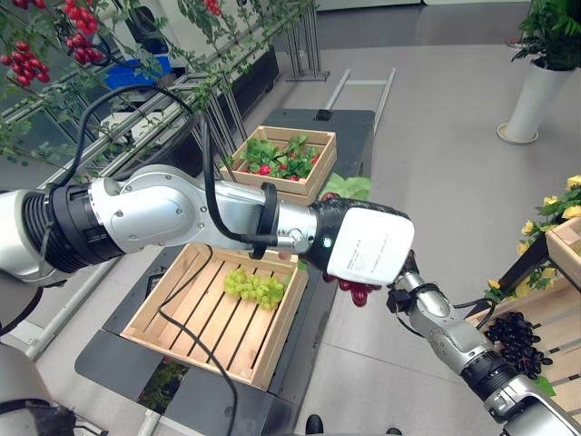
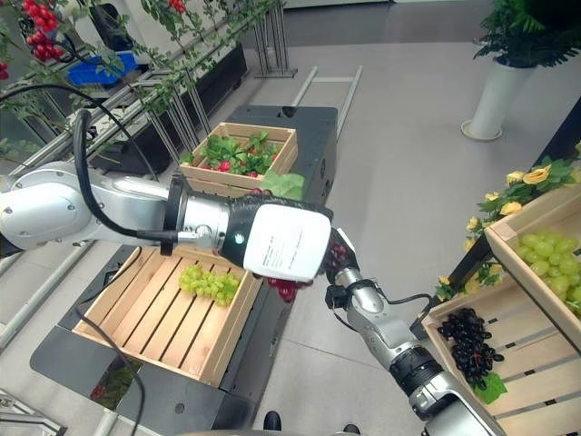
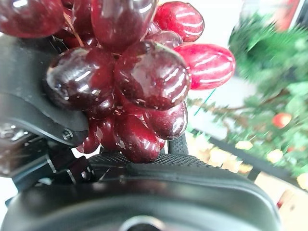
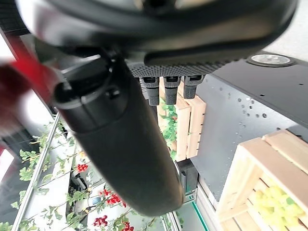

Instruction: Pick up the fruits from the basket on one side to the basket on the other side

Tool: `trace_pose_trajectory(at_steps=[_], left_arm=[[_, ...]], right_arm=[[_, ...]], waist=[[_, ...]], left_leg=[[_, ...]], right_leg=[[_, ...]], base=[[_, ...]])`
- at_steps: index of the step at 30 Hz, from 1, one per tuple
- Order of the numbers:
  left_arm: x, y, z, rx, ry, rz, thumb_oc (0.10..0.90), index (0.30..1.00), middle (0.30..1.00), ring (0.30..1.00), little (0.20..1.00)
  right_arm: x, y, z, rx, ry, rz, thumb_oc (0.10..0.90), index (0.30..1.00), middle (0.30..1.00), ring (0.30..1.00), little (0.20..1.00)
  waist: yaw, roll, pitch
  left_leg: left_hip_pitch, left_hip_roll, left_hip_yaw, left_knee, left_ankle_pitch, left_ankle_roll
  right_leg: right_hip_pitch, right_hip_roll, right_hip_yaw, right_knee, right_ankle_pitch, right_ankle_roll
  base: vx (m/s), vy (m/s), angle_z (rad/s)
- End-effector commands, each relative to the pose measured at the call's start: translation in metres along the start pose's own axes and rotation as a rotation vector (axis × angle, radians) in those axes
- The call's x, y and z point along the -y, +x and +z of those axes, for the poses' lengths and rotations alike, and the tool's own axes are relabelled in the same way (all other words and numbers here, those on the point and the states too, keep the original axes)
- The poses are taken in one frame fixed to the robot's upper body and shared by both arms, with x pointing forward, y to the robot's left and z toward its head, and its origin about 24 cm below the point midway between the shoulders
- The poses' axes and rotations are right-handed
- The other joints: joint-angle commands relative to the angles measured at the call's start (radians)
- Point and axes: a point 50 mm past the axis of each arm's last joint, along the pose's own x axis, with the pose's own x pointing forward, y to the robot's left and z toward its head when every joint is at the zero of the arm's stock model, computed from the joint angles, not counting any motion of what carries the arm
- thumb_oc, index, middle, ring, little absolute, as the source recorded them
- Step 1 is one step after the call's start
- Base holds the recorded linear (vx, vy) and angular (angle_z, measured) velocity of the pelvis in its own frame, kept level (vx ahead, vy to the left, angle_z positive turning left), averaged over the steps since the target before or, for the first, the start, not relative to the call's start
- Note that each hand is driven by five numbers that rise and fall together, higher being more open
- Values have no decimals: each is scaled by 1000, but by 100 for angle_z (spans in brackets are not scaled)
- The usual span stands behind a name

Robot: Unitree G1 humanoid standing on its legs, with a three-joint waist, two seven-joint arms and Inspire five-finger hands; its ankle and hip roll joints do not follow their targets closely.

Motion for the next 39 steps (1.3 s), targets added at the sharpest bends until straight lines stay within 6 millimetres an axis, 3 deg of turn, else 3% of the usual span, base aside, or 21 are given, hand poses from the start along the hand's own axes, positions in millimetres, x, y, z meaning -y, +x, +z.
trace_pose_trajectory(at_steps=[1,5,11,13,14,15,16,19,25,31,39], left_arm=[[-12,-36,-79,-368,135,-101,400,300,300,300,300],[-3,-54,-94,-506,132,-163,400,300,300,300,300],[13,-102,-118,-772,88,-166,400,300,300,300,300],[17,-137,-134,-1059,-138,-30,400,300,300,300,300],[18,-143,-136,-1103,-182,-10,400,300,300,300,300],[32,-175,-139,-1322,-468,127,400,300,300,300,300],[43,-194,-135,-1399,-619,198,400,300,300,300,300],[62,-215,-123,-1453,-817,293,400,300,300,300,300],[79,-196,-130,-1483,-1196,545,400,300,300,300,300],[92,-173,-128,-1474,-1451,733,400,300,300,300,300],[104,-146,-119,-1429,-1594,797,400,300,300,300,300]], right_arm=[[-11,1,45,231,63,36,800,900,900,900,900],[-7,-1,43,229,73,34,800,900,900,900,900],[-6,-6,34,195,41,42,800,900,900,900,900],[0,-8,34,199,27,43,800,900,900,900,900],[0,-9,34,201,24,43,800,900,900,900,900],[1,-10,36,216,12,48,800,900,900,900,900],[-1,-10,39,230,9,54,800,900,900,900,900],[-8,-7,47,258,9,71,800,900,900,900,900],[-20,3,54,304,24,131,800,900,900,900,900],[-34,7,63,347,45,185,800,900,900,900,900],[-56,13,91,425,110,271,800,900,900,900,900]], waist=[[26,-47,-76],[27,-47,-79],[25,-41,-83],[26,-41,-81],[26,-41,-81],[28,-43,-77],[31,-43,-74],[35,-39,-73],[30,-41,-72],[28,-46,-67],[29,-47,-58]], left_leg=[[37,-16,-6,1,-92,-44],[39,-15,-2,1,-92,-43],[40,-11,8,1,-92,-43],[44,-10,10,1,-96,-42],[41,-10,10,1,-94,-42],[43,-9,8,1,-93,-41],[43,-8,7,1,-91,-40],[39,-6,-1,1,-88,-39],[36,-4,-10,1,-88,-41],[38,-3,-17,1,-88,-42],[37,-3,-27,1,-87,-43]], right_leg=[[13,13,-20,1,10,-30],[15,11,-19,1,11,-28],[11,10,-8,1,13,-28],[14,11,-5,1,10,-28],[12,11,-6,1,12,-28],[15,12,-2,1,10,-29],[16,12,-2,1,9,-30],[15,13,1,1,8,-33],[15,15,3,1,4,-35],[18,14,1,1,-2,-38],[20,14,-2,1,-4,-44]], base=[[0,0,0],[0,0,0],[0,0,0],[0,0,0],[0,0,0],[0,0,0],[0,0,0],[-8,5,-4],[-6,1,2],[-1,0,1],[-2,-1,0]])
